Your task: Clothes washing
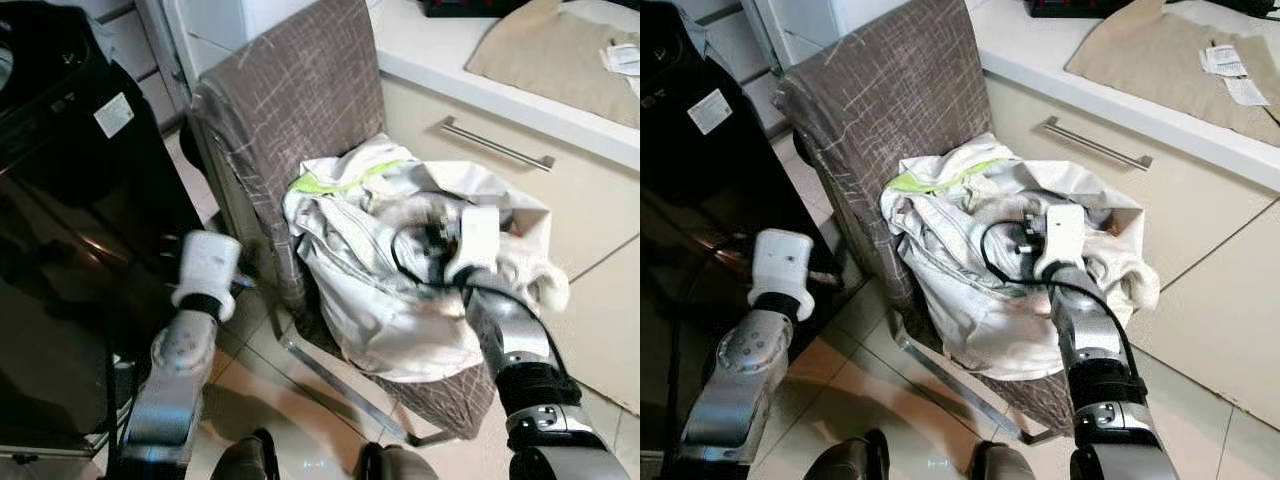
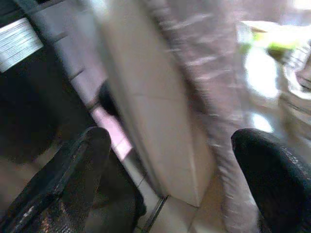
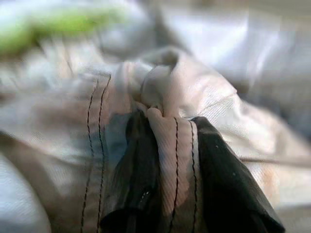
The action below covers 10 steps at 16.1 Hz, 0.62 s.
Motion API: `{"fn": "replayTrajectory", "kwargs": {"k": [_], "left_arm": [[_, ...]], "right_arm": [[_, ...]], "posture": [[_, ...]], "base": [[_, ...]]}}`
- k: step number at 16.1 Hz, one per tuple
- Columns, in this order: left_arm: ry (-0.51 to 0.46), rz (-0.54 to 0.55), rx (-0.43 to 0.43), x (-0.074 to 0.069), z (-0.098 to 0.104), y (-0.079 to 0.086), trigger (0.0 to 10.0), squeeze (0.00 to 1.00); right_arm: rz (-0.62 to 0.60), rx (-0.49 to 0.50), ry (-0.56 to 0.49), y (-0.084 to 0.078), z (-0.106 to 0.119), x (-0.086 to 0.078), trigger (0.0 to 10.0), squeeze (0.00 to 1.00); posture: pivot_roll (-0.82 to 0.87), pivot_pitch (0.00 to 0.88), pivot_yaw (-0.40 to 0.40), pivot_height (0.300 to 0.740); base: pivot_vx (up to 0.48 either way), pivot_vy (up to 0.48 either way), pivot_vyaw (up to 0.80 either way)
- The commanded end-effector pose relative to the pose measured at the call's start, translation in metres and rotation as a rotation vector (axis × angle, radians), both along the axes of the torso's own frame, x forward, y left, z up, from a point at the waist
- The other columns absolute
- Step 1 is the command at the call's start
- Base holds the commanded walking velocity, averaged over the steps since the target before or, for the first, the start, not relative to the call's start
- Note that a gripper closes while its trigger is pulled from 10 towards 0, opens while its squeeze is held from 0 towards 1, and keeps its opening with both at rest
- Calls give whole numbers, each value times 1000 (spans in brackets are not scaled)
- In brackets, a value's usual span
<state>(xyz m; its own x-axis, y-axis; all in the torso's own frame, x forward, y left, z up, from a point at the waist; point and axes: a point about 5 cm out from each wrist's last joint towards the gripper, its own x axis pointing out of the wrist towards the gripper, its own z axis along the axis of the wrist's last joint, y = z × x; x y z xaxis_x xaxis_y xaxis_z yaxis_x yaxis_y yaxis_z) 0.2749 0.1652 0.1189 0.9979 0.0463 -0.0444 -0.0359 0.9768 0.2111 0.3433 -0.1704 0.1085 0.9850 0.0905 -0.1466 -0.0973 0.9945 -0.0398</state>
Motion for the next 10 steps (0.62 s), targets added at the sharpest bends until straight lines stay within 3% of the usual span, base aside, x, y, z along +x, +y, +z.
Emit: {"fn": "replayTrajectory", "kwargs": {"k": [1,3,7,10], "left_arm": [[12,52,-17,-1,-4,6,10000,0],[-53,100,-18,3,5,4,10000,0],[-135,133,58,12,18,2,10000,0],[-164,154,91,12,22,4,10000,0]], "right_arm": [[27,-26,-93,4,20,4,0,0],[41,-40,-252,4,52,8,0,0],[39,-41,-222,1,44,12,0,0],[59,-105,-355,4,74,20,0,0]], "posture": [[2,61,-21,740],[-4,29,-31,740],[10,0,-27,740],[22,0,-29,740]], "base": [[0,0,0],[0,0,0],[0,0,519],[0,0,490]]}}
